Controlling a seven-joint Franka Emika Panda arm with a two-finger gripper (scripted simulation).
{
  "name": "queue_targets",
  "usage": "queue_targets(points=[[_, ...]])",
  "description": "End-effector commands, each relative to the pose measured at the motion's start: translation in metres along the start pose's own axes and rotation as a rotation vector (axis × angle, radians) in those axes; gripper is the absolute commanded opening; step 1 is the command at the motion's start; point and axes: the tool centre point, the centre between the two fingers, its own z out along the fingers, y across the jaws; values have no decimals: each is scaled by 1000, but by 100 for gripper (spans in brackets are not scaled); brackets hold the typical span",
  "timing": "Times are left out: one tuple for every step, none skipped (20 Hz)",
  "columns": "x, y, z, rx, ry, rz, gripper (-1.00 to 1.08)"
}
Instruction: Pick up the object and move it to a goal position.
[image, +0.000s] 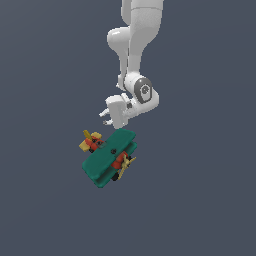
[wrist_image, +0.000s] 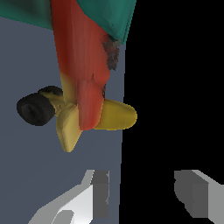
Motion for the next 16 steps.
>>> queue_targets(points=[[5,0,-2,-15,37,6,28],[7,0,-2,-21,51,8,28],[9,0,-3,-26,66,10,28],[11,0,-4,-32,80,13,28],[13,0,-5,-37,95,15,28],[15,0,-5,-42,110,18,28],[17,0,-6,-47,125,20,28],[19,0,-7,-52,140,23,28],[21,0,-8,-56,155,25,28],[23,-1,-9,-60,170,28,28],[25,-1,-11,-65,185,30,28],[27,-1,-12,-69,200,33,28],[29,-1,-13,-73,215,36,28],[32,-1,-14,-77,230,38,28],[34,-2,-15,-80,246,41,28],[36,-2,-17,-84,261,44,28]])
